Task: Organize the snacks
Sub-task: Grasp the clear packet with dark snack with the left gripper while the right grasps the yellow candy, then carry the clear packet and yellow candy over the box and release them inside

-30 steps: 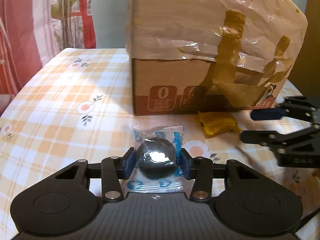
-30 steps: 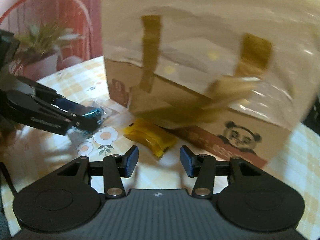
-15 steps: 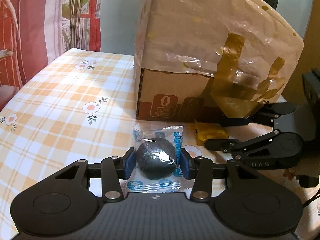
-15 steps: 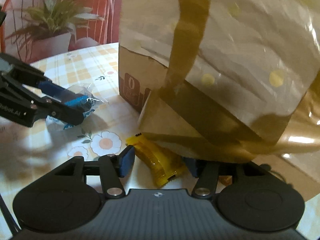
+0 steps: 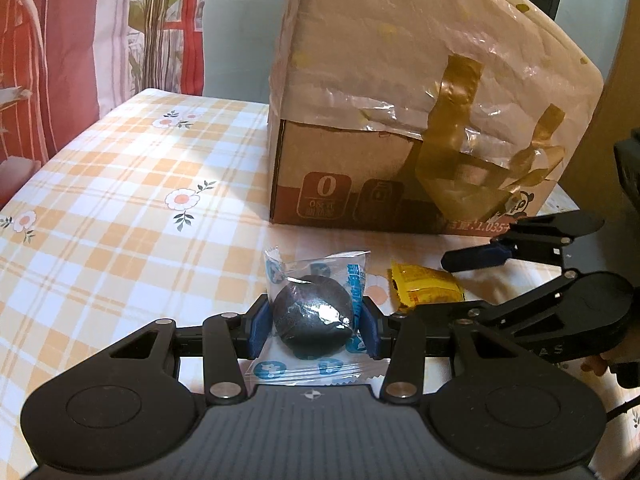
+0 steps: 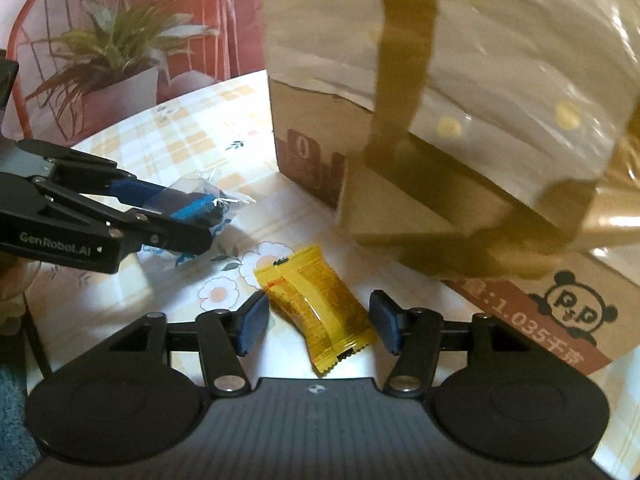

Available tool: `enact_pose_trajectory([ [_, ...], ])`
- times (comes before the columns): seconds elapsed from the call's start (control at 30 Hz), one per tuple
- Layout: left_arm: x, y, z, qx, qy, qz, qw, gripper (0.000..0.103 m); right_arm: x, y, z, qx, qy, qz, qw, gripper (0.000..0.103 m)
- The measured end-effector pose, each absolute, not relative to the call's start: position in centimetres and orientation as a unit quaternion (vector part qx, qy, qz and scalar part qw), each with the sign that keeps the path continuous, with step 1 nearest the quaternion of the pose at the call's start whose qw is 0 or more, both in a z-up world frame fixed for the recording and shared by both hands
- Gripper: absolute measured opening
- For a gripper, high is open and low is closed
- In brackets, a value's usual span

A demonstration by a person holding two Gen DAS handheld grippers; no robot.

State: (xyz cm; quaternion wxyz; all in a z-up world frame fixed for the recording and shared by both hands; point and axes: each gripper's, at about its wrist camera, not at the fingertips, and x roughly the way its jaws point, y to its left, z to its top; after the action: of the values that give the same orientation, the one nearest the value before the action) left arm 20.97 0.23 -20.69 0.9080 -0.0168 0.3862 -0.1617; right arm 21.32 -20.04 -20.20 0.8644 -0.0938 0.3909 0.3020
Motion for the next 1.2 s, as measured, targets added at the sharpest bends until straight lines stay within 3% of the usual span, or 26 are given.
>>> enact_pose_trajectory([
  [0.13, 20.8, 0.3, -20.7, -0.018, 0.384, -0.162, 0.909, 0.049, 21.6, -19.5, -20.4, -0.111, 0.387, 0.300, 0.865, 0.070],
  [0.27, 20.8, 0.4, -20.7, -0.019, 0.384, -0.162, 0.909, 0.049, 22.1, -20.2, -20.8, -0.088, 0.389, 0.299, 0.867, 0.071],
  [0.4, 20.6, 0.3, -20.8, -0.019, 0.384, -0.163, 0.909, 0.049, 21.4, -20.8, -20.7, -0.078, 0.382, 0.299, 0.871, 0.060],
  [0.5, 20.5, 0.3, -20.9, -0.020, 0.383, -0.165, 0.909, 0.049, 20.6, -21.1, -20.4, -0.071, 0.381, 0.301, 0.871, 0.042],
  [1.2, 19.0, 0.0, -19.3, -0.019, 0.360, -0.169, 0.917, 0.049, 14.2, -26.5, -18.7, 0.051, 0.316, 0.222, 0.921, 0.040],
])
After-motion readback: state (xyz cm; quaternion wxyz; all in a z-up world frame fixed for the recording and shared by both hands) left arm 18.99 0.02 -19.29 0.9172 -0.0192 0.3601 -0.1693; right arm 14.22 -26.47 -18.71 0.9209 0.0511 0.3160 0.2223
